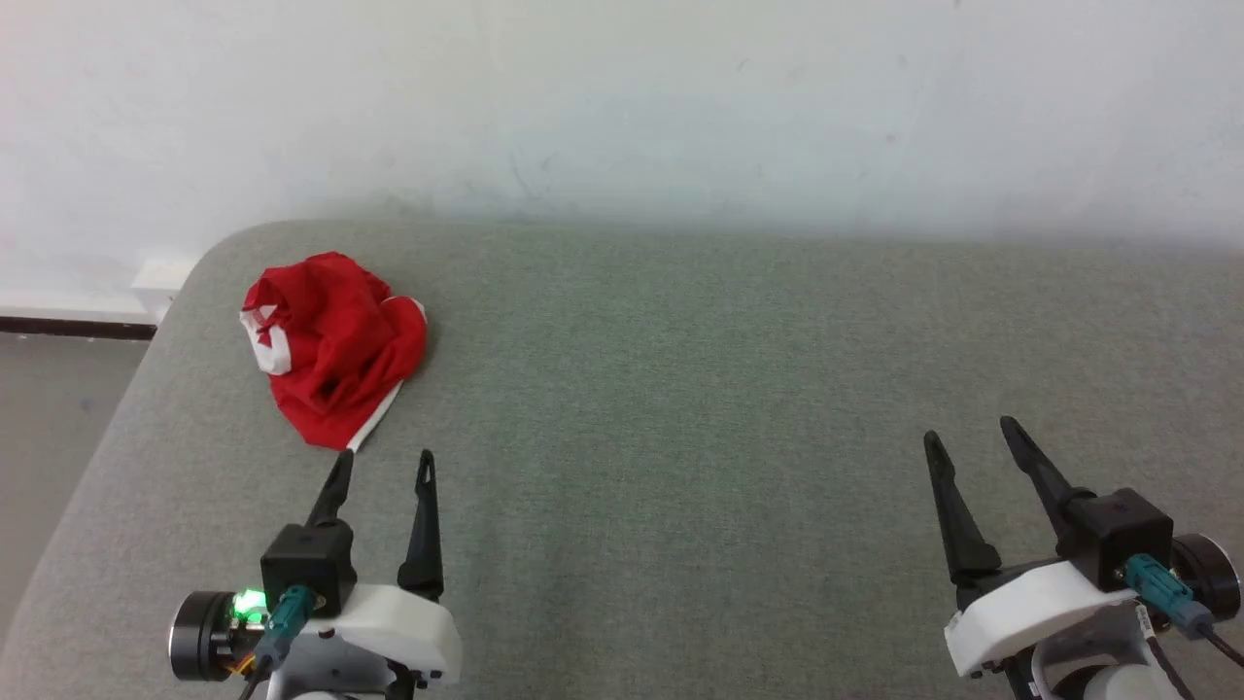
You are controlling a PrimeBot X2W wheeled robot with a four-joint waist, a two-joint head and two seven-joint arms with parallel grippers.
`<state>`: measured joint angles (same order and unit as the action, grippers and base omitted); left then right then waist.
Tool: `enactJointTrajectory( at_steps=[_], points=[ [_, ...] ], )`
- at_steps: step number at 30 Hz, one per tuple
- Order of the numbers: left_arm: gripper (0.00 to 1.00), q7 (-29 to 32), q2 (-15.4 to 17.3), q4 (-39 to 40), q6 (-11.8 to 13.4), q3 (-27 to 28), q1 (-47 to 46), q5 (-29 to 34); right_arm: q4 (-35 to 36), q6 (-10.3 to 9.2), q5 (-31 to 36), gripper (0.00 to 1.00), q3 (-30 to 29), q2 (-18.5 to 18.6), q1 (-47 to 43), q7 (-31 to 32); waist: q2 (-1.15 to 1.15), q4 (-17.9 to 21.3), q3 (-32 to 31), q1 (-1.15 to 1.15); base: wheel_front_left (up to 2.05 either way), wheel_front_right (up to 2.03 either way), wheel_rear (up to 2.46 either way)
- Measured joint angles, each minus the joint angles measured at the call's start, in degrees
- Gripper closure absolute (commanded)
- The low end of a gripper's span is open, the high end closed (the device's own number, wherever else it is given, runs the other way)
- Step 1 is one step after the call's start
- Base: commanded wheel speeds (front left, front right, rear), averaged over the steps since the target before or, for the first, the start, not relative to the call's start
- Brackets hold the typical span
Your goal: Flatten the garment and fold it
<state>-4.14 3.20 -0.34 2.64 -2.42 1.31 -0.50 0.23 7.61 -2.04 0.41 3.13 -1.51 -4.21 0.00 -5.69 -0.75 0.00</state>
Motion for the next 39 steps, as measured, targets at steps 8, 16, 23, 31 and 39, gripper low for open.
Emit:
enactJointTrajectory(
  at_steps=[8,16,23,31,39],
  points=[
    [0.0,-1.02,0.01,0.09,0.45,-0.54,0.44,0.0,-0.03,0.0,-0.51,0.0,0.36,0.0,-0.21,-0.94,0.0,-2.3,-0.32,0.0,0.0,0.0,0.0],
    [0.0,-1.92,0.01,0.15,0.94,-1.16,1.08,0.0,-0.08,0.0,-0.6,0.0,0.91,0.0,-0.43,-1.92,0.0,-4.8,-0.67,0.0,0.0,0.0,0.0],
    [0.0,-2.89,0.03,0.34,1.12,-1.6,1.19,0.0,-0.14,0.0,-1.09,0.0,1.52,0.0,-0.97,-2.64,0.0,-7.04,-0.92,0.0,0.0,0.0,0.0],
    [0.0,-3.74,0.04,0.49,1.72,-2.18,1.3,0.0,-0.19,0.0,-1.18,0.0,1.8,-0.01,-1.1,-3.63,0.0,-9.62,-1.07,0.0,0.0,0.0,0.0],
    [0.0,-4.56,0.05,0.75,2.53,-2.91,2.1,0.0,-0.19,0.0,-2.09,0.0,1.88,-0.02,-1.17,-4.57,0.0,-12.22,-1.0,0.0,0.0,0.0,0.0]
  ],
)
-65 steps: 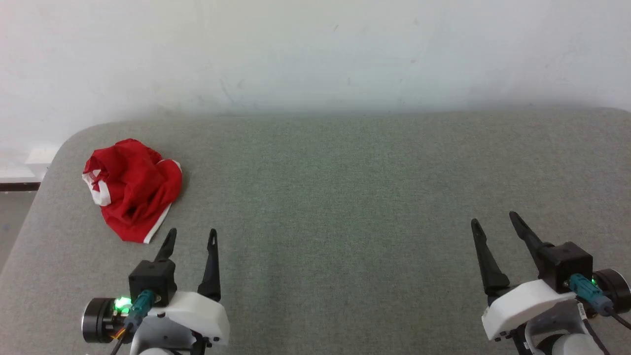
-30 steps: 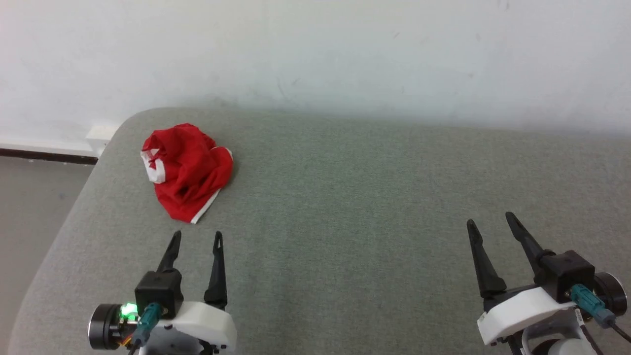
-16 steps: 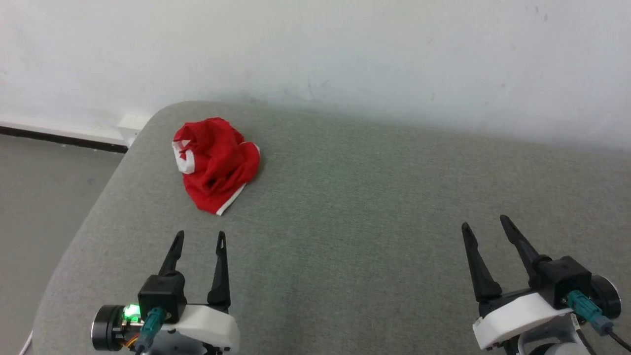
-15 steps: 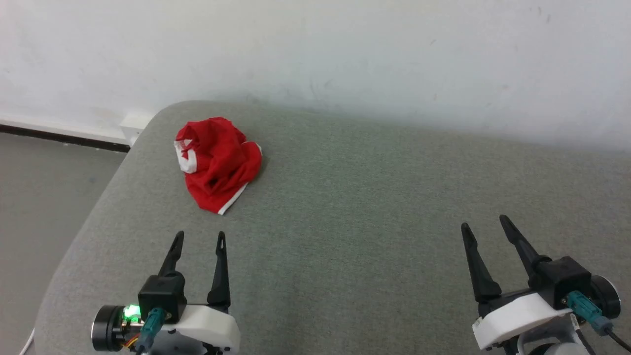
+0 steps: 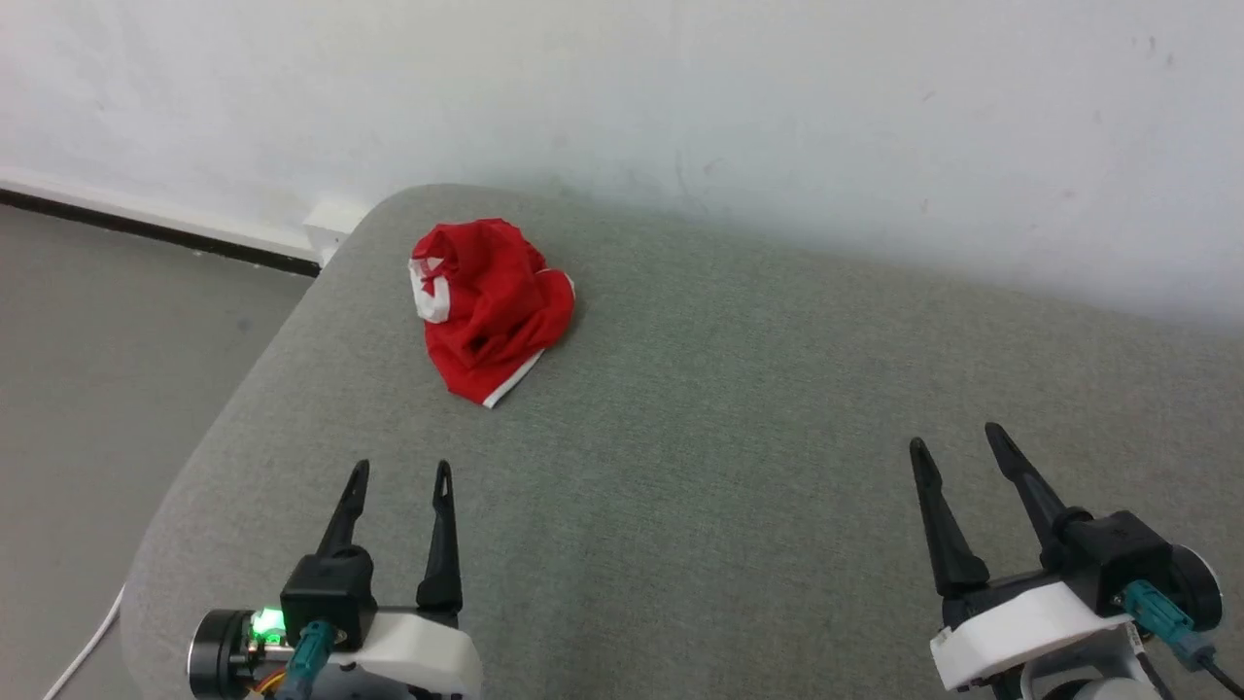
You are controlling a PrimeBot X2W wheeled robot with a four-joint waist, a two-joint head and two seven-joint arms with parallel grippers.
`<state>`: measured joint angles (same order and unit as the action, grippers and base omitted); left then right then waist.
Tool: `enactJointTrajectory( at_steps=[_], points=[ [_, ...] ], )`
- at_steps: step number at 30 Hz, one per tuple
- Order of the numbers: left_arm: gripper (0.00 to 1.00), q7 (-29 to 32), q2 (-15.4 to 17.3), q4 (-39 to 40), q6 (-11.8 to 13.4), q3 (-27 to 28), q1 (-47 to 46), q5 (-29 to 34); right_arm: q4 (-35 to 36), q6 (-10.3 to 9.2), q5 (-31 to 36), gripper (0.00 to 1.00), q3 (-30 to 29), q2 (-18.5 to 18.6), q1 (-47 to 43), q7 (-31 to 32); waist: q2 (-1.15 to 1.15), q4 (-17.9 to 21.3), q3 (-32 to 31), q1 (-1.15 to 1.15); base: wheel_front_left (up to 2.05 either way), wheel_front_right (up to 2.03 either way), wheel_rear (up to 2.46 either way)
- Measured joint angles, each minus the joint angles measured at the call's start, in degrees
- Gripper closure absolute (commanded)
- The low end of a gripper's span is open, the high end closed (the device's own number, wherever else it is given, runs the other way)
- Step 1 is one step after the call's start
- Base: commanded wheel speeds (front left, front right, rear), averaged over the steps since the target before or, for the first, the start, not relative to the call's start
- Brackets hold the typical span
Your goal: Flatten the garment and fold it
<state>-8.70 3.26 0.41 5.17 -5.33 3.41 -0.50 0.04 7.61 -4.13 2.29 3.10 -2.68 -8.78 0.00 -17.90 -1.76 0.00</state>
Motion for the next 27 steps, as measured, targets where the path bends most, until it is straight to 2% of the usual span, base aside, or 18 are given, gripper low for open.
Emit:
enactJointTrajectory(
  at_steps=[27],
  points=[
    [0.0,-3.34,0.18,0.31,2.0,-2.05,1.04,0.0,-0.46,0.0,-1.52,0.0,1.64,-0.01,-0.34,-3.23,0.0,-7.36,-0.57,0.0,0.0,0.0,0.0]
  ],
)
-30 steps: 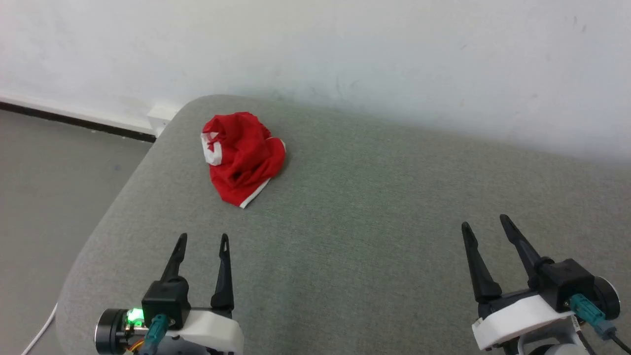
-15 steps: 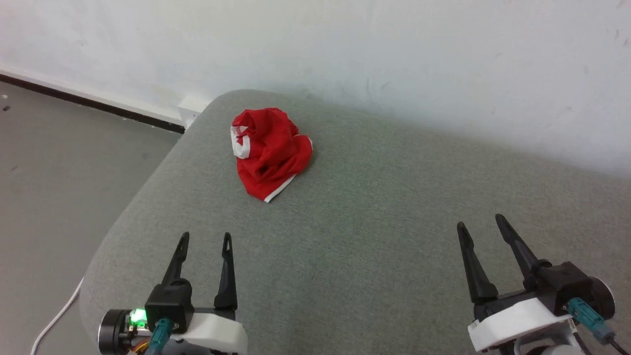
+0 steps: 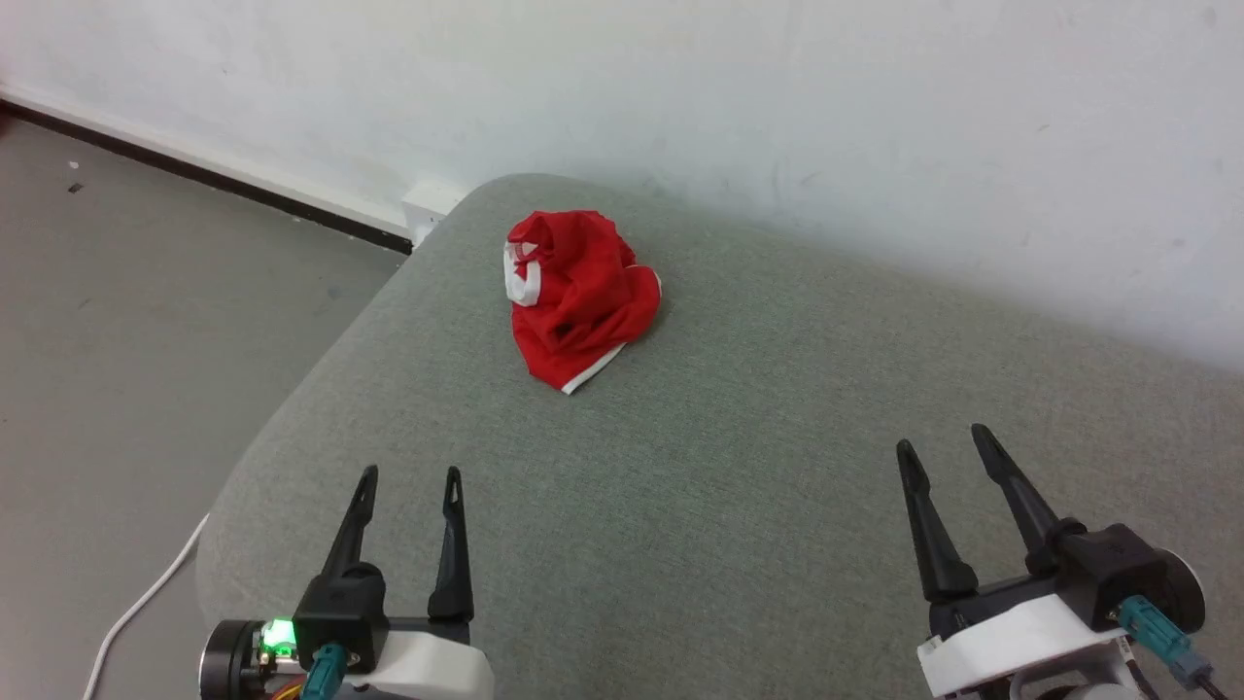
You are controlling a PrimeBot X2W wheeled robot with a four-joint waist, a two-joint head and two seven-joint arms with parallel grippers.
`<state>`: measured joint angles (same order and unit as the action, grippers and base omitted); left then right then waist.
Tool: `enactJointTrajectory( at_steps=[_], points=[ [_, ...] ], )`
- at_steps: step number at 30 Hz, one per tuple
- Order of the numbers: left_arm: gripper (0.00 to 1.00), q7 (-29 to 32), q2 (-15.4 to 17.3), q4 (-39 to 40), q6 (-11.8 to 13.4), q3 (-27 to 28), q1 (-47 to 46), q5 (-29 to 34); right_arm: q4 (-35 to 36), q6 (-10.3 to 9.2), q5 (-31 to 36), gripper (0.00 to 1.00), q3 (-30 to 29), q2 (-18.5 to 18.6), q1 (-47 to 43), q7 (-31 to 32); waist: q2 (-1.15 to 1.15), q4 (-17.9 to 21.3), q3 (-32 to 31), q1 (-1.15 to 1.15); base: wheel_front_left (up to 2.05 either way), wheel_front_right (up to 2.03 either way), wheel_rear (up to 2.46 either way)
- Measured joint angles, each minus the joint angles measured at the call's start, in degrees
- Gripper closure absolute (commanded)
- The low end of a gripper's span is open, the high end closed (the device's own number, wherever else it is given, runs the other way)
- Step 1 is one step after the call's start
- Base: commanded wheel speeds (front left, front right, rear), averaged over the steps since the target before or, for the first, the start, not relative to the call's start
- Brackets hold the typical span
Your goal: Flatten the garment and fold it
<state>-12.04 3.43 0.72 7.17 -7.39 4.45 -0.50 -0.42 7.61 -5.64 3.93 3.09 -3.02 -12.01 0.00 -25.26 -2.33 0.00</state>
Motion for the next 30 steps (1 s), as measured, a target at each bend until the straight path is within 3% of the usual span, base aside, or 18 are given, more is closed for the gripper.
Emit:
enactJointTrajectory(
  at_steps=[22,30],
  points=[
    [0.0,-2.66,0.04,0.25,1.2,-1.67,0.34,-0.35,0.04,0.0,-0.6,0.0,0.32,-0.03,-0.82,-2.67,0.0,-4.49,-0.19,0.0,0.0,0.0,0.0],
    [0.0,-2.69,0.11,1.27,0.78,-1.99,0.37,-1.07,0.23,0.0,-0.44,0.0,-0.26,-0.07,-0.81,-2.69,0.0,-3.74,1.23,0.0,0.0,0.0,0.0]
  ],
)
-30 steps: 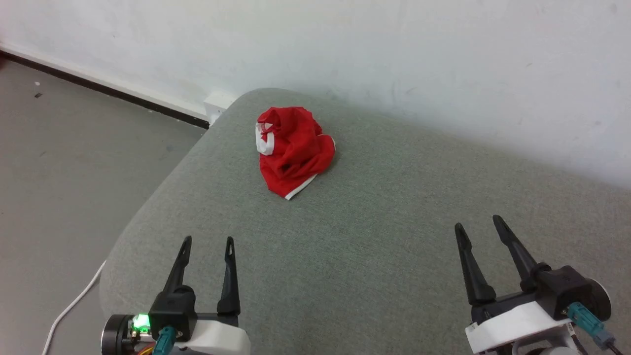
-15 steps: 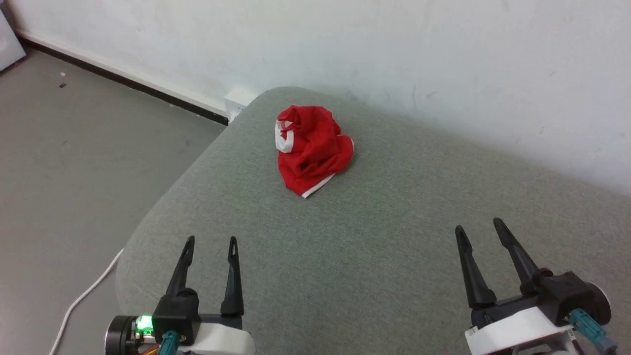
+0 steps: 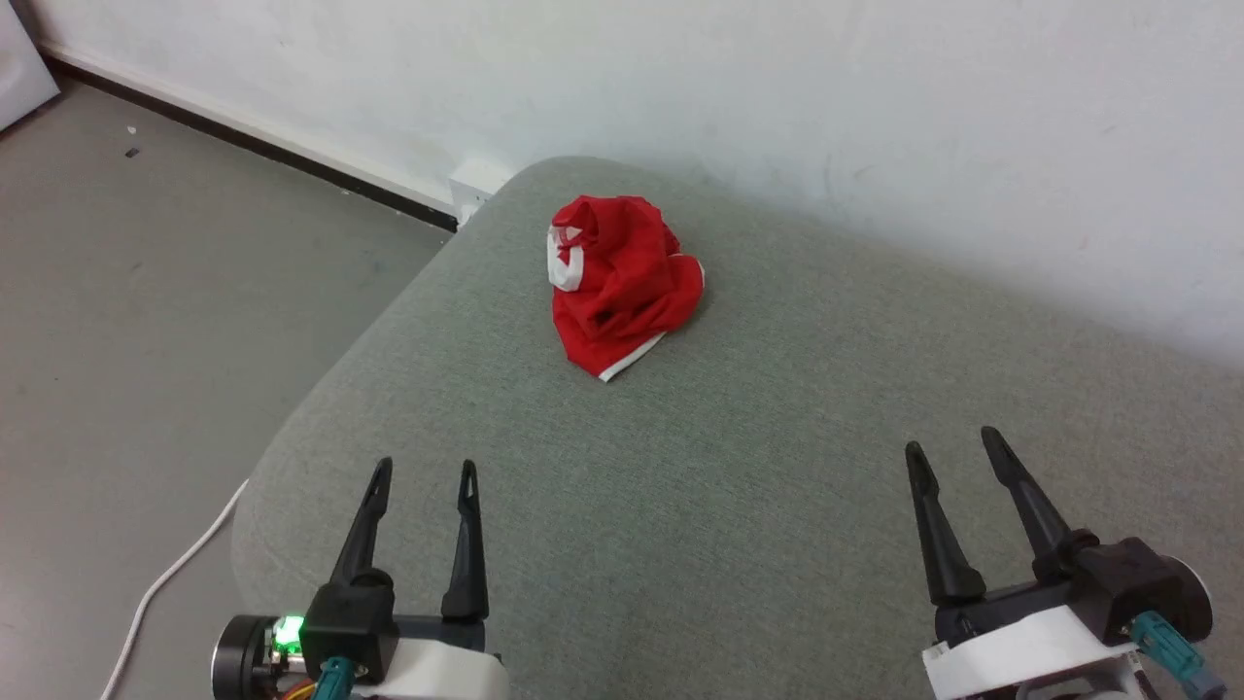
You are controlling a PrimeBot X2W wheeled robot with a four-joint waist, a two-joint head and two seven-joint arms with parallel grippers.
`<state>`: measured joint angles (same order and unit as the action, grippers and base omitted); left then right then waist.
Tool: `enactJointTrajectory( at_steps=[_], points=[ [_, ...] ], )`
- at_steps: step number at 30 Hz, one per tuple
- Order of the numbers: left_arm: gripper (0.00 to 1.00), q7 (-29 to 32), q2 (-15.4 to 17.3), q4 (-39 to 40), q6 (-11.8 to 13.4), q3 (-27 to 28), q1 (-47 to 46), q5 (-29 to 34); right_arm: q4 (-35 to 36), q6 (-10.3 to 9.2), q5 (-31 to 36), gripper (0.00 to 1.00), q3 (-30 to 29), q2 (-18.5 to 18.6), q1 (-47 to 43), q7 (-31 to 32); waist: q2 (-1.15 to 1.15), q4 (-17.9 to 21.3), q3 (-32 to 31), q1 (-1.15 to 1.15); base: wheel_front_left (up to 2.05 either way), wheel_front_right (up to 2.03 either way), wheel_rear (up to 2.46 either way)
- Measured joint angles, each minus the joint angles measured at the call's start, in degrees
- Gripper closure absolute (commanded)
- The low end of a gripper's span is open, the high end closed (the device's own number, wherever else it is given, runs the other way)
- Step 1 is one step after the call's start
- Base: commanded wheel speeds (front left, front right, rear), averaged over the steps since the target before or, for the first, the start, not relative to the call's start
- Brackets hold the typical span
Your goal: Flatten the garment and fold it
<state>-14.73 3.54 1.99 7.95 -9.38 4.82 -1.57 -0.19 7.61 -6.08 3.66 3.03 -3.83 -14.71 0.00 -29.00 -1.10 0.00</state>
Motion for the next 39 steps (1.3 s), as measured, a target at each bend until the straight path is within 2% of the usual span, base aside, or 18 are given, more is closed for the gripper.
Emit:
enactJointTrajectory(
  at_steps=[5,9,14,20,24,30,35,39],
  points=[
    [0.0,-0.01,0.48,0.2,-2.68,0.52,-1.87,-1.99,0.51,0.0,1.21,0.0,-0.25,0.0,0.29,-0.01,0.0,1.27,1.87,0.0,0.0,0.0,0.0],
    [0.0,0.82,2.29,-3.99,-5.86,0.96,-7.86,-3.61,1.67,0.0,2.7,0.0,-0.22,-0.01,1.7,-0.02,0.0,2.97,4.06,0.0,0.0,0.0,0.0],
    [0.0,10.03,6.33,-10.15,-10.31,1.63,-20.06,-5.19,3.76,-0.01,4.34,0.0,0.27,0.22,3.78,-0.02,0.0,5.86,7.44,-0.01,0.0,0.0,0.0],
    [0.0,23.48,11.85,-17.95,-13.91,1.7,-35.74,-7.9,6.78,-0.01,4.54,0.0,0.54,1.66,6.67,-0.03,-0.01,10.04,12.63,-0.02,0.0,0.0,0.0],
    [0.0,34.23,16.29,-25.5,-14.99,0.91,-44.83,-12.33,7.84,-0.01,4.49,0.0,0.93,2.19,8.14,-0.02,-0.01,13.14,16.08,-0.02,0.0,0.0,0.0],
    [0.0,48.94,21.54,-33.49,-15.06,-1.21,-55.09,-21.85,8.48,-0.01,4.05,0.0,0.84,2.33,9.77,-0.02,-0.01,17.67,21.22,-0.01,0.0,0.0,0.0],
    [0.0,56.62,24.3,-38.29,-15.06,-0.16,-59.38,-26.63,8.42,-0.01,3.96,0.0,0.88,2.33,10.44,-0.02,0.0,21.25,24.87,-0.01,0.0,0.0,0.0],
    [0.0,61.04,25.65,-41.45,-14.96,0.26,-60.47,-27.73,8.42,-0.01,3.77,0.0,0.77,2.32,10.86,-0.02,0.0,23.51,27.31,-0.01,0.0,0.0,0.0]
  ],
)
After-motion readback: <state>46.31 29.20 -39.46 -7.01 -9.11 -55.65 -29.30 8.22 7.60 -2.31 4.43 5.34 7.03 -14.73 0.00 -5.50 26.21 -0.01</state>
